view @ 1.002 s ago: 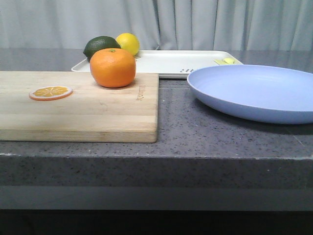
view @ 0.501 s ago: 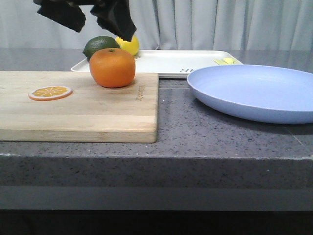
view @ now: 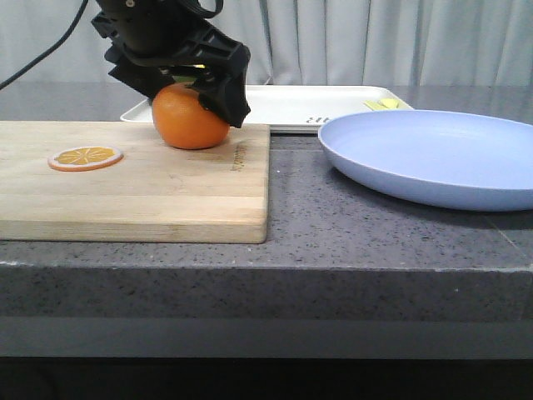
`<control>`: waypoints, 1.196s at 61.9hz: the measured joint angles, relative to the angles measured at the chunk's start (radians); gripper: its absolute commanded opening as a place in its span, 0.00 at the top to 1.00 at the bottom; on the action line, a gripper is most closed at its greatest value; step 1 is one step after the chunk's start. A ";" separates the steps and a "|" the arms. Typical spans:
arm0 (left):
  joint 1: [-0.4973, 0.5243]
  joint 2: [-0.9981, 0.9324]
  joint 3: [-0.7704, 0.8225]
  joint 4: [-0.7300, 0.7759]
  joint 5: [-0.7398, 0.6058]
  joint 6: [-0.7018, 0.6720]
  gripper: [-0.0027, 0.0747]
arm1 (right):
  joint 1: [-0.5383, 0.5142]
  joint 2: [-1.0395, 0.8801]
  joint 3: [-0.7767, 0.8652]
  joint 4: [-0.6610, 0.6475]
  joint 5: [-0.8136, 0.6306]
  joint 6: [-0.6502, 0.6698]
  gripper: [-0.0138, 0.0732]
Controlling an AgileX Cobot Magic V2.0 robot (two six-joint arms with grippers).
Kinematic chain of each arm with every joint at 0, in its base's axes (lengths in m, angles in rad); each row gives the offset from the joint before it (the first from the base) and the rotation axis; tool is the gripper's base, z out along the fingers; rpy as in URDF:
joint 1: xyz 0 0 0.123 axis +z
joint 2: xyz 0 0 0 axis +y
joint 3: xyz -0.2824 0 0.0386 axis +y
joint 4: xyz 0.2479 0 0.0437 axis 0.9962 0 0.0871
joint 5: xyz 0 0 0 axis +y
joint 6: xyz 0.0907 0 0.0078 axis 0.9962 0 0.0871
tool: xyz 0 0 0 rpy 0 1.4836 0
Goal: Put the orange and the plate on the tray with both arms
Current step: 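Lower the left gripper onto the orange on the cutting board and grasp, then lift the orange with the left gripper and carry it over the blue plate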
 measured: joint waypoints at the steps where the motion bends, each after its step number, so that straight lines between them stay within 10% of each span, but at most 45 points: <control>1: 0.000 0.000 0.000 0.000 0.002 0.000 0.11 | 0.000 0.000 0.000 0.000 0.000 0.000 0.11; 34: 0.000 0.000 -0.002 -0.049 0.049 0.000 0.38 | 0.000 0.000 0.000 0.000 0.007 0.000 0.11; 74: -0.196 0.012 -0.202 -0.066 0.116 0.019 0.39 | 0.000 0.000 0.000 0.000 0.007 0.000 0.11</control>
